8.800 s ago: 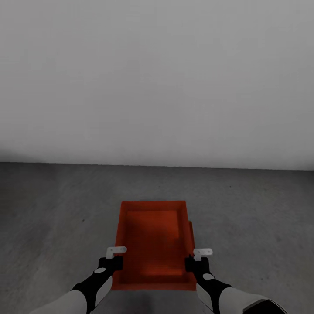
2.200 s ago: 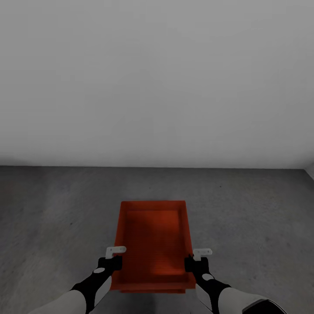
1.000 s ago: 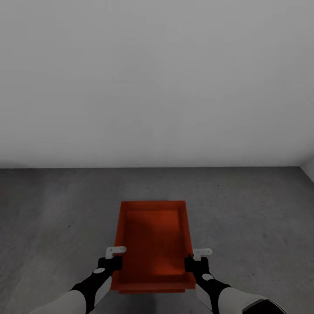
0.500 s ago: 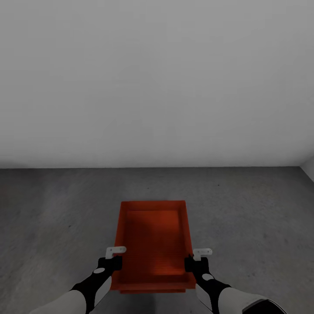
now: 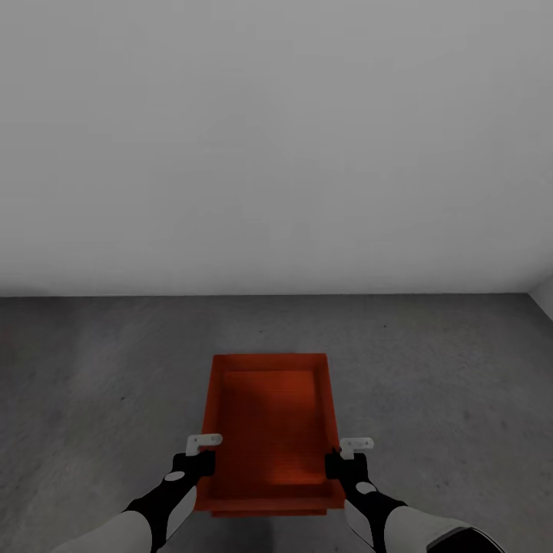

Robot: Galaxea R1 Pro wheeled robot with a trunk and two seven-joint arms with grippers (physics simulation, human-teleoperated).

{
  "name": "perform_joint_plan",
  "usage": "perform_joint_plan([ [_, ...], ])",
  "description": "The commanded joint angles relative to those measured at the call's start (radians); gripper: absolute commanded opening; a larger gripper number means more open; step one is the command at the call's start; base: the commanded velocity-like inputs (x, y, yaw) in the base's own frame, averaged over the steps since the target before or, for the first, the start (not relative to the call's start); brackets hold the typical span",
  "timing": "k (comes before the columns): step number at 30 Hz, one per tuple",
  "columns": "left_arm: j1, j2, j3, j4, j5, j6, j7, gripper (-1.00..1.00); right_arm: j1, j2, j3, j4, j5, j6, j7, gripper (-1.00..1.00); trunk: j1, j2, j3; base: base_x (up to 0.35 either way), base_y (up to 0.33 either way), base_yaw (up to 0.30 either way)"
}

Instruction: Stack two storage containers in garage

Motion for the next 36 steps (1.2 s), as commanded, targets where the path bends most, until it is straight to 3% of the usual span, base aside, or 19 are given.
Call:
perform_joint_plan([
  [1, -0.001, 0.032, 0.015, -0.001, -0.004, -0.025, 0.021, -1.0, 0.0, 0.001, -0.025, 0.004, 0.0, -0.002, 0.0, -1.0, 0.0, -0.001, -0.001, 0.0, 0.0, 0.0],
  [36, -0.001, 0.031, 0.015, 0.0, -0.004, -0.025, 0.021, -1.0, 0.0, 0.0, -0.025, 0.004, 0.0, -0.001, 0.0, -1.0, 0.0, -0.001, -0.001, -0.047, 0.0, 0.0],
])
